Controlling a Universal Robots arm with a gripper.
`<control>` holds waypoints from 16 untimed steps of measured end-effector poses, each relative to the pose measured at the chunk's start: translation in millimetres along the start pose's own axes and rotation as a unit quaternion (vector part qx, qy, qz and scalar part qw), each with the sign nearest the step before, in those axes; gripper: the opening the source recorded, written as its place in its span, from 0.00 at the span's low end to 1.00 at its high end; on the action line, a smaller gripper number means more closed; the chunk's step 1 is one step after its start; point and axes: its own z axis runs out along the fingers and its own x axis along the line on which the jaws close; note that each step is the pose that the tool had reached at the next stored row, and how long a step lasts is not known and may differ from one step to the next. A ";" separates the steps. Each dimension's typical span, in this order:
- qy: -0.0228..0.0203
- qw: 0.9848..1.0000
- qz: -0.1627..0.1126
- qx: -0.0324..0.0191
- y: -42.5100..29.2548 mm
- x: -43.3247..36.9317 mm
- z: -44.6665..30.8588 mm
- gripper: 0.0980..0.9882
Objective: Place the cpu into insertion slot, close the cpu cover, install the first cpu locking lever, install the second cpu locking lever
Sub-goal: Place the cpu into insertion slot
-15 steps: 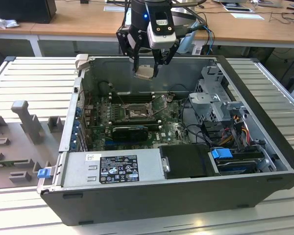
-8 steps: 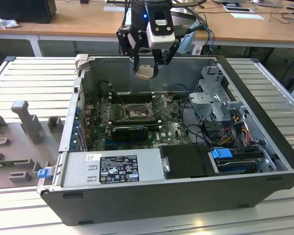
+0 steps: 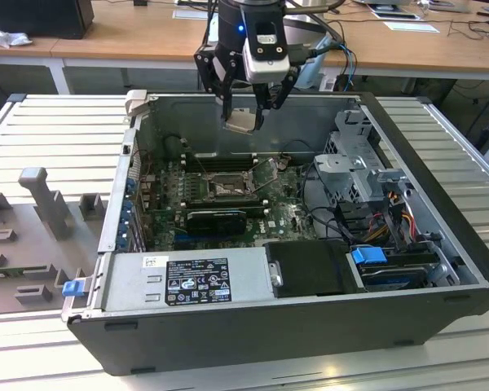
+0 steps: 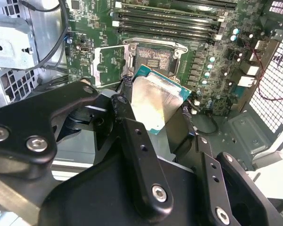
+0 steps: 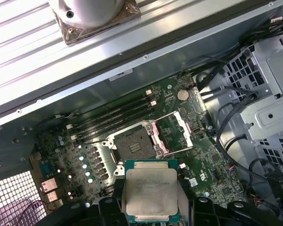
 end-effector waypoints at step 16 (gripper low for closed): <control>-0.003 0.999 0.034 -0.001 0.0 0.0 0.4 0.48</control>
